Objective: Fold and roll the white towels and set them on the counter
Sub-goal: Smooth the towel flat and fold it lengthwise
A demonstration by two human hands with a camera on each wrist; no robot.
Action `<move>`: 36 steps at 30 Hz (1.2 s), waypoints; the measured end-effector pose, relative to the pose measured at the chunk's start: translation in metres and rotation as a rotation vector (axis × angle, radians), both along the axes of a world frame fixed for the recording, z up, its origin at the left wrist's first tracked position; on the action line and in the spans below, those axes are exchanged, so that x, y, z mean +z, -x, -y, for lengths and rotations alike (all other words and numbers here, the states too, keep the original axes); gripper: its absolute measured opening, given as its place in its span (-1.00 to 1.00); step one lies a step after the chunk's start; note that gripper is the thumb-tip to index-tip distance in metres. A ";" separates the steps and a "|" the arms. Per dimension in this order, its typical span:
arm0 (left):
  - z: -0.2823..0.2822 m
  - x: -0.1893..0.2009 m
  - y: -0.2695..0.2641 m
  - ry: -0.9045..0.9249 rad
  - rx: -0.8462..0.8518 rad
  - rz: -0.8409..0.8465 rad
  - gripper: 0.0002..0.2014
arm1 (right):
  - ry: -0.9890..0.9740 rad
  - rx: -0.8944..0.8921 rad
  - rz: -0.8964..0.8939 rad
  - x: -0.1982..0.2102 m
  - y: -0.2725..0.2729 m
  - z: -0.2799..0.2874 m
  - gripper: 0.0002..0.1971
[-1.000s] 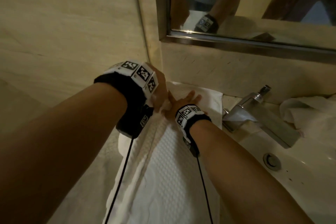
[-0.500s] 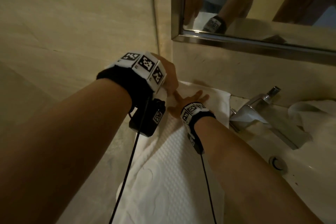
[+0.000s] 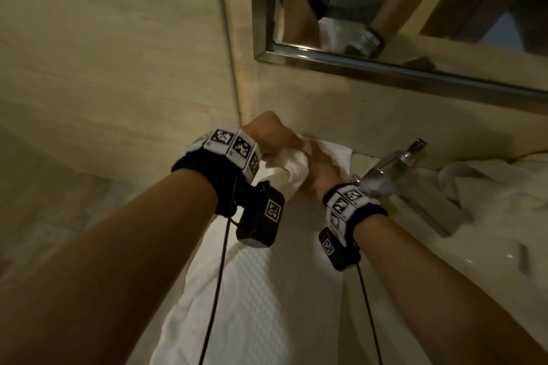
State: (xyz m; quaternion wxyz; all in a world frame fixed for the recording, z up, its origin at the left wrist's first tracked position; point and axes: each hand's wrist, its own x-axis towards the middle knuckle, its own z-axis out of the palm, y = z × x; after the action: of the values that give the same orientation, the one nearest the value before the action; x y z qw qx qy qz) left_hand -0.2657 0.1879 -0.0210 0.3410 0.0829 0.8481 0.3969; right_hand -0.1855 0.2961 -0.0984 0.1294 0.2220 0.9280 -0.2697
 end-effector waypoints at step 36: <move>0.014 -0.041 0.067 0.716 -0.703 -0.746 -0.47 | -0.302 -0.287 0.018 0.014 0.007 -0.021 -0.53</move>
State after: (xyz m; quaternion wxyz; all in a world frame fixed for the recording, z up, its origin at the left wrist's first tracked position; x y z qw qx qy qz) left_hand -0.3328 0.1737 -0.0622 0.1387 0.3703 0.9126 -0.1036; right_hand -0.1927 0.3173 -0.0845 0.0633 0.3711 0.9156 -0.1410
